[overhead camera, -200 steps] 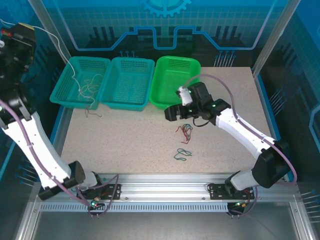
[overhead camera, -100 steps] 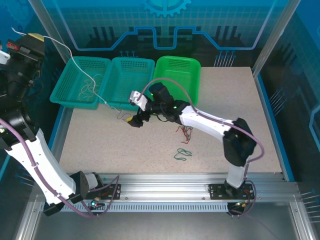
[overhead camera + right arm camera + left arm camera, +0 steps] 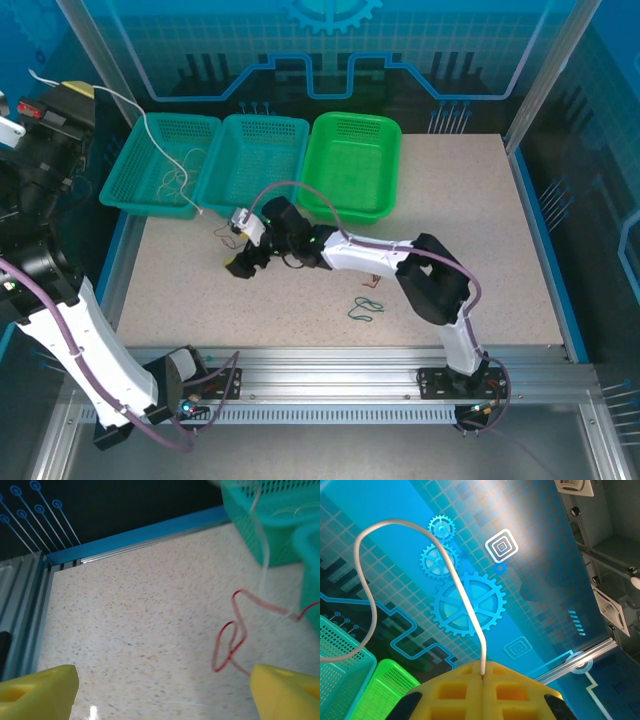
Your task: Untangle the cables
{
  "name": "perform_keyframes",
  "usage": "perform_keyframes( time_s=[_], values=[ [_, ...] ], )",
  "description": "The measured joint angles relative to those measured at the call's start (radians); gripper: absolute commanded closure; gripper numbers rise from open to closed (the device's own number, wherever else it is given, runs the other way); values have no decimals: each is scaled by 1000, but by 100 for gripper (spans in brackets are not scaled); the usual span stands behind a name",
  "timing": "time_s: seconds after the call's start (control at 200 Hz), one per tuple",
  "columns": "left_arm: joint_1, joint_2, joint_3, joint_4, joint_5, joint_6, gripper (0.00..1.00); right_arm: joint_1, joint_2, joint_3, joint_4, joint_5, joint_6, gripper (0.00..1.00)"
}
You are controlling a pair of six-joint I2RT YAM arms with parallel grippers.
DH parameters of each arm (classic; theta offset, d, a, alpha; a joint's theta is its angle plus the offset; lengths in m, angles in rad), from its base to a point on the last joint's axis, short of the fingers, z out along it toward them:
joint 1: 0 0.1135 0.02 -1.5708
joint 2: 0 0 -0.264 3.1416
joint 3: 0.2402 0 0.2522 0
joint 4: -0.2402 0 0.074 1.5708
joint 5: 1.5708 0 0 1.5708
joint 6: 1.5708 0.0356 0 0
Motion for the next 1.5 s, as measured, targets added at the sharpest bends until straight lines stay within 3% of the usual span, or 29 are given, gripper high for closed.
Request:
perform_keyframes(
  time_s=[0.175,0.25,0.285,0.435,0.62,0.88,1.025,1.236,1.496],
  values=[
    [0,-1,0,0,5,-8,100,-4,81,-11,101,33,202,12],
    [0,-1,-1,0,5,-7,100,-9,125,15,109,45,252,20],
    [0,-1,-2,0,5,-7,100,-9,147,36,110,49,272,31],
    [0,-1,-2,-1,4,-7,100,-13,202,93,109,49,328,100],
    [0,11,10,-23,-37,19,100,-36,135,-28,126,33,327,100],
    [1,202,254,-29,-192,150,100,-89,-264,-462,99,-31,182,100],
    [8,295,291,24,-276,193,100,-138,-430,-629,85,-25,144,100],
    [14,429,302,134,-327,208,100,-209,-523,-788,14,18,155,100],
    [15,534,320,205,-331,228,100,-266,-600,-863,-68,80,229,100]
  ],
)
